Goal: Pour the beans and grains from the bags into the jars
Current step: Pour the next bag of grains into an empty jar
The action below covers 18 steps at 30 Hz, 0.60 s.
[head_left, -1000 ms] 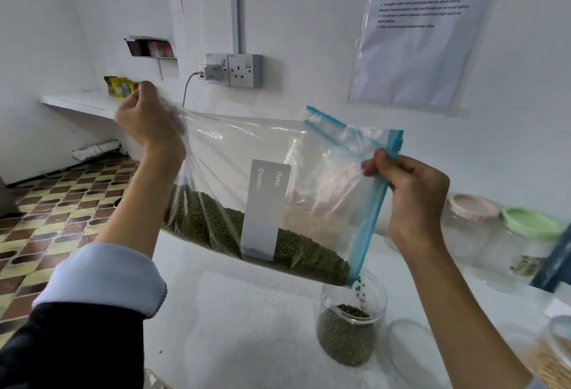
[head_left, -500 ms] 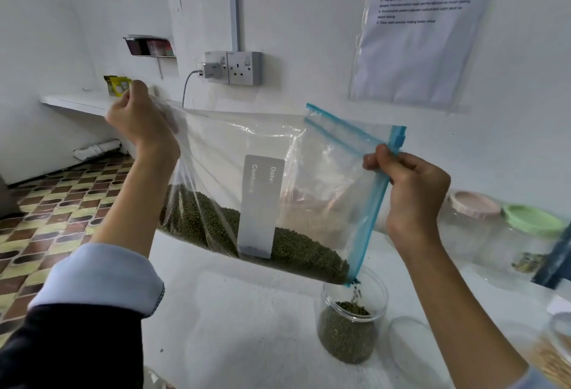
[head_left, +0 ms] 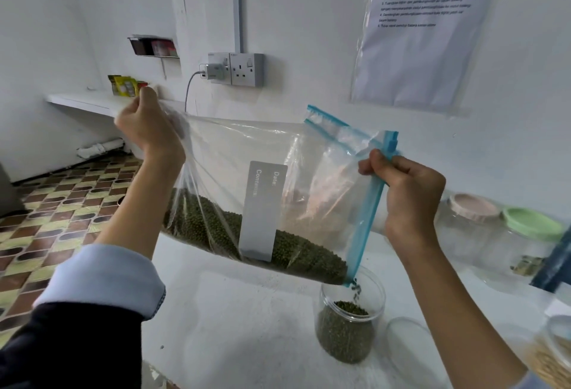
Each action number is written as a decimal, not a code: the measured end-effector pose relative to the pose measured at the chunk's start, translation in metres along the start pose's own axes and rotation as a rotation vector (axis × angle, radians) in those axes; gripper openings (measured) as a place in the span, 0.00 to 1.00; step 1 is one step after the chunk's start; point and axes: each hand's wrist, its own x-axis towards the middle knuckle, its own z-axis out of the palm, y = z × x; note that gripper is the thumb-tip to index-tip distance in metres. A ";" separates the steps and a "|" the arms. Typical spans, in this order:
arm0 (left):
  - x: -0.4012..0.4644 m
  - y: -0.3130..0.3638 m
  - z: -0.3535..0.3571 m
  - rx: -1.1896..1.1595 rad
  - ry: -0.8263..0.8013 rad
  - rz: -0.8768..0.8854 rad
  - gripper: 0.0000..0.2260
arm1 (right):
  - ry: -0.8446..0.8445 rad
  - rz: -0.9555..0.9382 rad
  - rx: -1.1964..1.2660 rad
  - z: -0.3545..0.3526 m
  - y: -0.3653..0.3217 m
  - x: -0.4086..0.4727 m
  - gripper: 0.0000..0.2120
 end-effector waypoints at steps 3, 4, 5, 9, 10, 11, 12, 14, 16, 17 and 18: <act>-0.004 0.004 0.003 0.010 -0.005 -0.001 0.18 | -0.003 0.009 -0.010 -0.001 -0.004 0.002 0.08; -0.005 0.005 0.004 0.020 -0.004 0.000 0.18 | -0.026 0.017 -0.025 -0.001 -0.005 0.002 0.08; -0.007 0.006 0.005 0.027 -0.010 0.004 0.18 | -0.027 0.022 -0.034 0.000 -0.005 0.001 0.08; -0.014 0.007 0.009 0.017 -0.022 -0.014 0.20 | 0.010 0.008 -0.034 -0.001 -0.003 0.001 0.08; -0.015 0.007 0.009 0.022 -0.022 -0.017 0.21 | -0.011 0.016 -0.048 0.000 -0.002 0.001 0.08; -0.015 0.007 0.010 0.031 -0.025 -0.017 0.22 | -0.014 0.017 -0.055 0.000 -0.002 0.000 0.08; -0.016 0.007 0.010 0.037 -0.031 -0.020 0.22 | 0.005 0.008 -0.049 -0.001 -0.001 0.000 0.08; -0.017 0.006 0.010 0.043 -0.034 -0.029 0.22 | 0.022 -0.008 -0.036 -0.002 -0.002 0.001 0.08; -0.016 0.006 0.009 0.049 -0.029 -0.031 0.21 | -0.019 -0.009 -0.051 -0.002 -0.002 0.001 0.08; -0.016 0.006 0.010 0.043 -0.026 -0.033 0.20 | -0.008 -0.011 -0.047 -0.002 -0.001 0.000 0.08; -0.016 0.006 0.010 0.028 -0.024 -0.035 0.20 | 0.029 -0.016 -0.029 -0.002 0.000 0.000 0.09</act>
